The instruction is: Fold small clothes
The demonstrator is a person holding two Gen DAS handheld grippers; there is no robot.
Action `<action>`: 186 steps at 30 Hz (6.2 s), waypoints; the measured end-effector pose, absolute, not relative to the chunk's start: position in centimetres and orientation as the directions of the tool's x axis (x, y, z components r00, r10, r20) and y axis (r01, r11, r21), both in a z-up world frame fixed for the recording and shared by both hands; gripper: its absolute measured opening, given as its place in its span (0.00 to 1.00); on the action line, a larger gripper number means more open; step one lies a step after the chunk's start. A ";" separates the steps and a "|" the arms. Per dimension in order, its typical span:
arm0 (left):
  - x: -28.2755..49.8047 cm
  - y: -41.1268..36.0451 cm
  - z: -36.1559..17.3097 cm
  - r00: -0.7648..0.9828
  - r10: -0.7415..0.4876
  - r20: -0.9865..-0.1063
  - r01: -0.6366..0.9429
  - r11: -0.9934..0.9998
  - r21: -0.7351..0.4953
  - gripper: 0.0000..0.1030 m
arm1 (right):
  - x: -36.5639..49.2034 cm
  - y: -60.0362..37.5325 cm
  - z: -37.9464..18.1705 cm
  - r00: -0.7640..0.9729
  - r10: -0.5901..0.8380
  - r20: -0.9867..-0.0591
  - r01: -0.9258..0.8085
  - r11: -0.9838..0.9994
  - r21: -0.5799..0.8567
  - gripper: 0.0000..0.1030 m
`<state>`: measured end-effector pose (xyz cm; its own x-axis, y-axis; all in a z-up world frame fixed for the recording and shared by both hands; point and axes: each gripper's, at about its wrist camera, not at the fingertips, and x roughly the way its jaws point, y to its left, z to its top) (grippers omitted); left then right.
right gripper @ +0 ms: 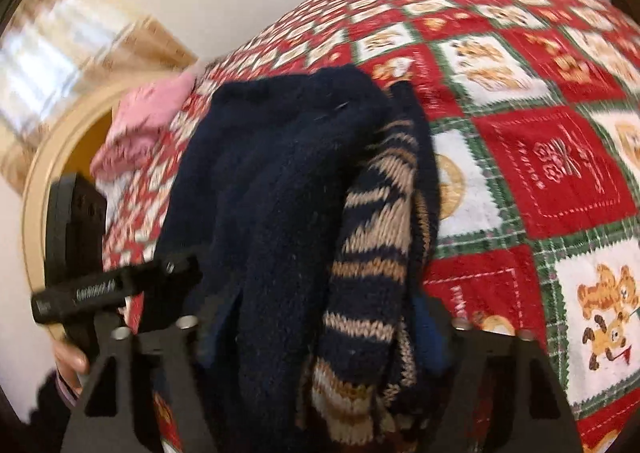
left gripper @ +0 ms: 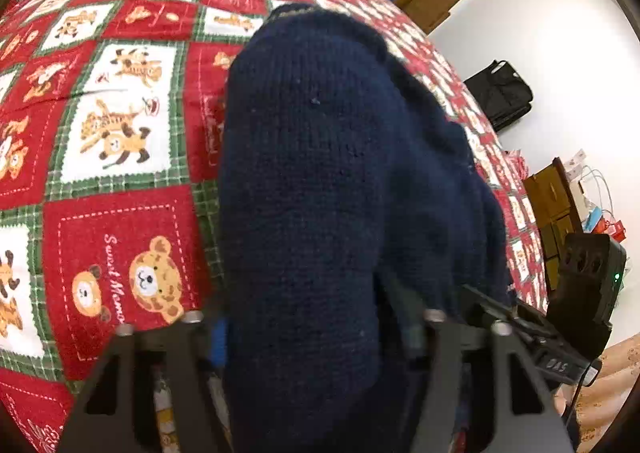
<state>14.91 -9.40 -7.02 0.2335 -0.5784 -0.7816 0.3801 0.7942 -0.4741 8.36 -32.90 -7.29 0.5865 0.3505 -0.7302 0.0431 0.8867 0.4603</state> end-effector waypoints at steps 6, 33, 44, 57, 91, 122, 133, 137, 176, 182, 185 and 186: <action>13.2 -10.1 -4.3 0.357 -0.498 -0.790 0.419 0.841 -0.341 0.39 | 7.5 -31.2 -4.8 0.608 0.363 -0.706 0.030 0.878 0.478 0.51; 16.5 23.7 -4.5 0.555 0.031 -0.831 -0.095 0.995 -0.027 0.51 | 6.1 -9.4 -8.0 0.488 0.643 -0.590 -0.109 0.715 0.690 0.64; 6.7 15.9 0.0 0.705 -0.005 -0.709 0.042 0.999 0.034 0.72 | -3.5 -9.3 10.3 0.737 0.391 -0.552 -0.355 0.918 0.176 0.76; 3.0 8.1 -3.6 0.689 -0.051 -0.723 0.173 0.980 0.095 0.73 | 8.7 -14.4 -3.9 0.591 0.557 -0.584 -0.008 0.728 0.686 0.78; 7.2 4.0 -3.1 0.642 -0.101 -0.760 0.160 0.987 0.003 0.81 | 16.2 -14.6 0.9 0.671 0.406 -0.620 -0.100 0.878 0.468 0.68; -8.6 13.4 0.5 0.740 -0.018 -0.673 0.032 0.999 0.008 1.00 | -14.9 -2.1 5.2 0.791 -0.016 -0.612 0.082 0.993 0.080 0.79; -16.5 15.5 5.1 0.865 -0.036 -0.501 0.062 0.997 0.036 1.00 | -22.8 -0.2 8.5 0.833 -0.080 -0.548 0.090 0.996 -0.008 0.79; -18.4 16.0 7.8 0.907 -0.011 -0.421 0.032 0.999 0.043 1.00 | -26.9 1.2 12.9 0.926 -0.136 -0.351 0.107 0.989 -0.103 0.79; -23.3 12.2 9.4 0.938 0.007 -0.346 0.014 0.998 0.058 1.00 | -30.9 -1.4 13.0 0.971 -0.089 -0.222 0.103 0.993 0.051 0.92; -23.1 12.1 9.4 0.935 0.002 -0.354 0.021 0.998 0.061 1.00 | -30.6 -1.4 12.7 0.969 -0.085 -0.232 0.102 0.993 0.061 0.92; -23.1 12.1 9.3 0.934 0.004 -0.356 0.022 0.997 0.068 1.00 | -30.5 -1.4 12.6 0.968 -0.082 -0.237 0.100 0.993 0.063 0.92; -23.1 12.1 9.3 0.934 0.005 -0.357 0.021 0.998 0.067 1.00 | -30.6 -1.4 12.6 0.968 -0.082 -0.237 0.100 0.993 0.064 0.92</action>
<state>-23.07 12.07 9.33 0.9342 0.0045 -0.3567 0.0208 0.9975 0.0673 -30.55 -1.41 12.55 0.9680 -0.0821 -0.2370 0.0999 0.9929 0.0642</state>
